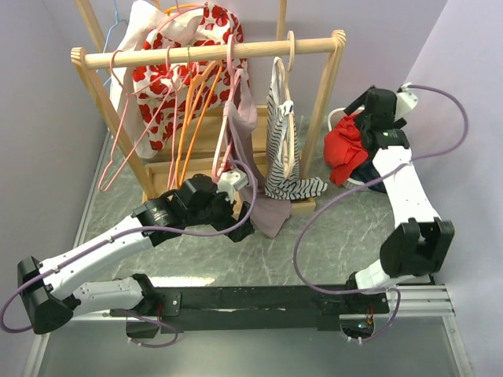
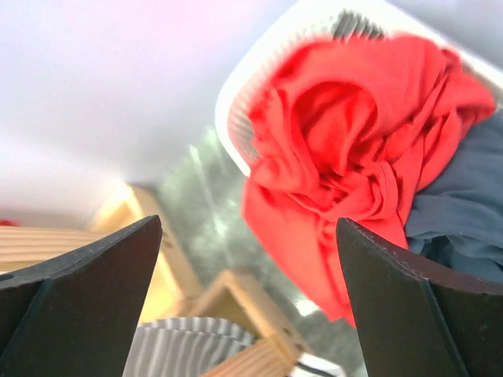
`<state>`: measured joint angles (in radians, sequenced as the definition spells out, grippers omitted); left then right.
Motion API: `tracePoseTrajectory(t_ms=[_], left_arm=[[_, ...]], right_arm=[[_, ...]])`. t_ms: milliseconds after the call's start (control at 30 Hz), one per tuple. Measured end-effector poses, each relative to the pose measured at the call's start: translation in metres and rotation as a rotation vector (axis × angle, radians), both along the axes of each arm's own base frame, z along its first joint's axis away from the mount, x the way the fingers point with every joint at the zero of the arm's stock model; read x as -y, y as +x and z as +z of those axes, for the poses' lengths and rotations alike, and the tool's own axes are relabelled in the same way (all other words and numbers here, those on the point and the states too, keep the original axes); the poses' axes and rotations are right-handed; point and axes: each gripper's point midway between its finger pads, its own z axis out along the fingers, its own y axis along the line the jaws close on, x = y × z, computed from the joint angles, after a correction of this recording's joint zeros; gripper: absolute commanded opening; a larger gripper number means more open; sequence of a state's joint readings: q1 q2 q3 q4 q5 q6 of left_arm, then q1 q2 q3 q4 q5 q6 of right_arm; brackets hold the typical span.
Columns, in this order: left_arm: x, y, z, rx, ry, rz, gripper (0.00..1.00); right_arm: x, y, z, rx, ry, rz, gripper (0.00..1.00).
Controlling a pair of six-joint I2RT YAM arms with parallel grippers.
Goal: Remove the tank top from the hanger
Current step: Place the tank top in the bin.
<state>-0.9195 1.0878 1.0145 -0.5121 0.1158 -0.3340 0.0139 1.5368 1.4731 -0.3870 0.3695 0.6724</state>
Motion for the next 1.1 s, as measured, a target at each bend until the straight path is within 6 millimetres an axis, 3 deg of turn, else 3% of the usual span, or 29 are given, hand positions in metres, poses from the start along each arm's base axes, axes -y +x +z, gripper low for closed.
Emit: tracePoseTrajectory(t_ms=[100,167,367,467,633,800,867,1000,1067,1100], left_arm=[[-0.001,-0.001,0.001,0.004,-0.004,-0.001,0.99],[-0.001,-0.001,0.0,0.005,-0.006,-0.001,0.99],[-0.002,-0.001,0.0,0.014,-0.001,-0.007,0.99],[-0.004,-0.002,-0.002,0.013,0.017,-0.011,0.99],[-0.008,-0.002,-0.002,0.012,0.038,-0.011,0.99],[-0.009,-0.003,-0.001,0.008,0.044,-0.011,1.0],[-0.011,-0.003,-0.001,0.003,0.056,-0.005,0.99],[-0.014,-0.002,-0.003,0.003,0.072,0.01,0.99],[-0.015,-0.001,-0.003,0.004,0.075,0.013,0.99],[-0.015,-0.001,-0.003,0.004,0.077,0.013,0.99]], right_arm=[[0.002,-0.012,0.026,0.057,0.005,-0.038,0.98],[0.003,-0.019,0.019,0.05,0.025,-0.061,0.93],[-0.001,-0.066,-0.089,-0.154,0.098,-0.102,0.85],[-0.002,-0.073,-0.112,-0.221,0.116,-0.115,0.81],[0.005,-0.043,-0.118,-0.23,0.115,-0.152,0.79],[0.019,-0.004,-0.14,-0.281,0.121,-0.203,0.8],[0.032,0.006,-0.151,-0.296,0.129,-0.237,0.75],[0.053,0.003,-0.169,-0.333,0.155,-0.278,0.51],[0.062,0.003,-0.174,-0.349,0.175,-0.287,0.1],[0.065,0.006,-0.176,-0.354,0.183,-0.286,0.0]])
